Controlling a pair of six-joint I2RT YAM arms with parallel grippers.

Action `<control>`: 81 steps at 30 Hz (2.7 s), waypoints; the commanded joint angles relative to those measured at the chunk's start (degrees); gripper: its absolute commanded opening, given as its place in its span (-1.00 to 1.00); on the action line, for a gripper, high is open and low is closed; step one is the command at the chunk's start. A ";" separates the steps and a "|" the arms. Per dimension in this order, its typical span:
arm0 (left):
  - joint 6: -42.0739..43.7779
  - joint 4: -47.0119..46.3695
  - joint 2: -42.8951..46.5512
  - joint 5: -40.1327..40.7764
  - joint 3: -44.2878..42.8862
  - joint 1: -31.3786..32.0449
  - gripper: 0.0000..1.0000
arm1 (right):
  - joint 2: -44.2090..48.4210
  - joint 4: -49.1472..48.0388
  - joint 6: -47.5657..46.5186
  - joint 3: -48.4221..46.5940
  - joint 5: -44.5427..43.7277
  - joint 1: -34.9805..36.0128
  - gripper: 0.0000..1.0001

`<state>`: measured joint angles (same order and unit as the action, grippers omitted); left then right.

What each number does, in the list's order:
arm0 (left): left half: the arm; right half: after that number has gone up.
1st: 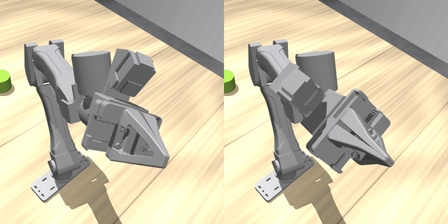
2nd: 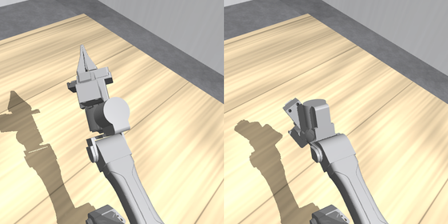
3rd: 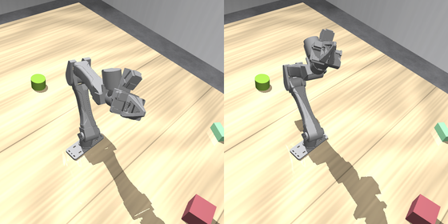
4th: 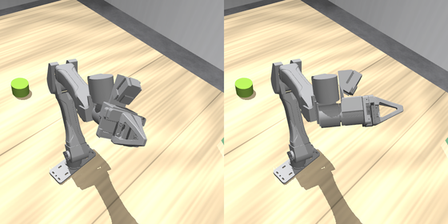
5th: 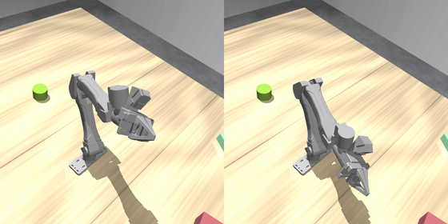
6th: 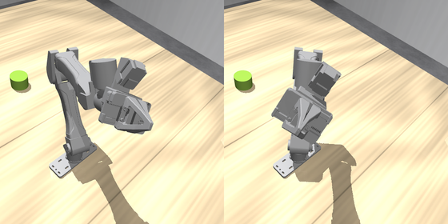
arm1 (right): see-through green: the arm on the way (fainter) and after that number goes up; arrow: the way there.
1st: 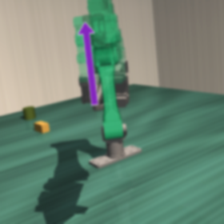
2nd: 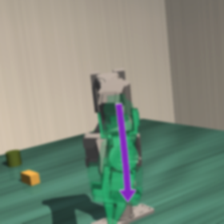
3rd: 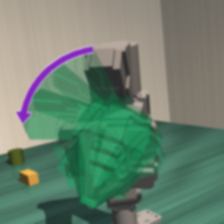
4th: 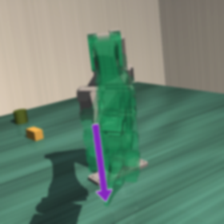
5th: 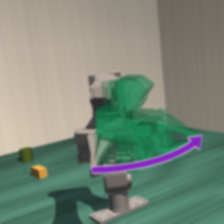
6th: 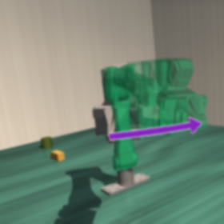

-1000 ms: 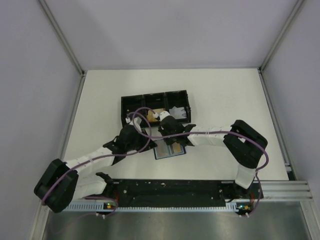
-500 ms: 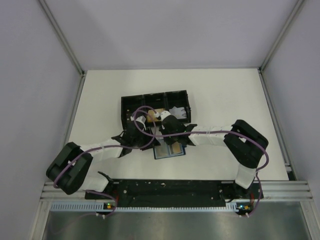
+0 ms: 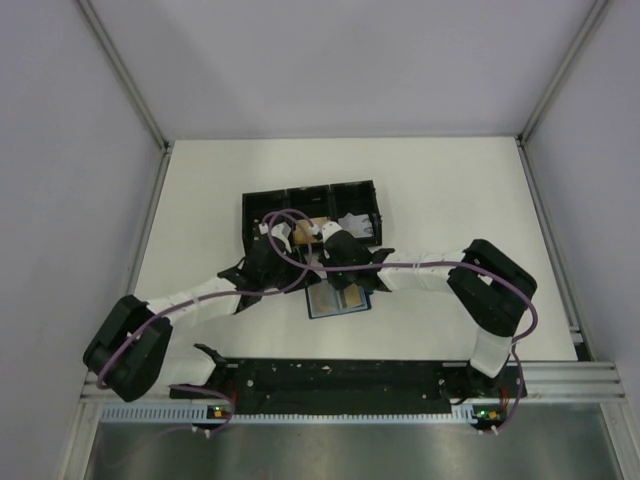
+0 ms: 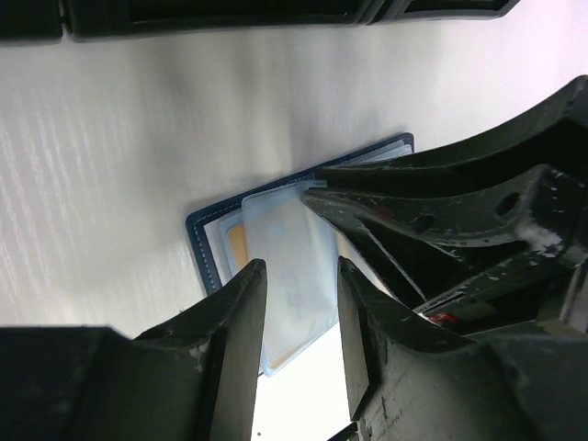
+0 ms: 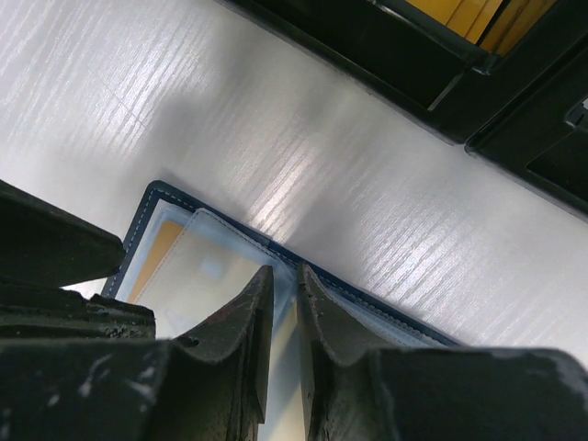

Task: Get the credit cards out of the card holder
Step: Remove the credit card from the card holder.

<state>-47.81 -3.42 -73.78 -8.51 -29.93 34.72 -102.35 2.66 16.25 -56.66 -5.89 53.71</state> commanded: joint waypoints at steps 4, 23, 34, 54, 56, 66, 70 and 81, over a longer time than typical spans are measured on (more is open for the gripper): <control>1.49 -0.54 -4.09 -0.19 -3.11 0.87 -0.17 | 0.04 4.02 0.01 1.82 1.58 -0.10 -0.69; 0.44 0.52 -10.33 -2.65 -5.05 2.37 -0.14 | -0.05 3.94 0.27 1.91 1.85 -0.10 -0.74; -3.86 -4.57 -10.42 -6.43 -3.73 2.81 -0.17 | 1.09 2.97 1.15 2.78 1.50 -0.19 -0.71; -4.75 -7.04 -13.50 -6.87 -4.96 4.74 -0.39 | 20.43 -6.88 6.43 15.53 -10.99 -3.00 -0.04; -4.57 -6.69 -13.15 -6.26 -5.05 5.01 -0.38 | 20.96 -5.56 6.42 15.53 -9.15 -3.26 -0.04; -0.01 0.78 -7.61 -0.55 -7.95 6.15 -0.13 | 21.05 -0.99 9.41 17.55 -0.45 -5.81 -0.39; 2.19 2.71 -8.22 0.34 -9.70 6.59 -0.08 | 20.87 -0.99 10.11 17.90 0.70 -5.99 -0.55; 4.74 7.72 -14.72 4.90 -14.45 9.22 -0.03 | 18.94 -0.55 12.05 18.34 2.81 -7.66 -0.81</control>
<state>-44.97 1.61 -86.19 -7.27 -41.41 42.74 -82.91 2.63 26.72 -38.61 -4.71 47.24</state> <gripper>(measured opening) 0.479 0.112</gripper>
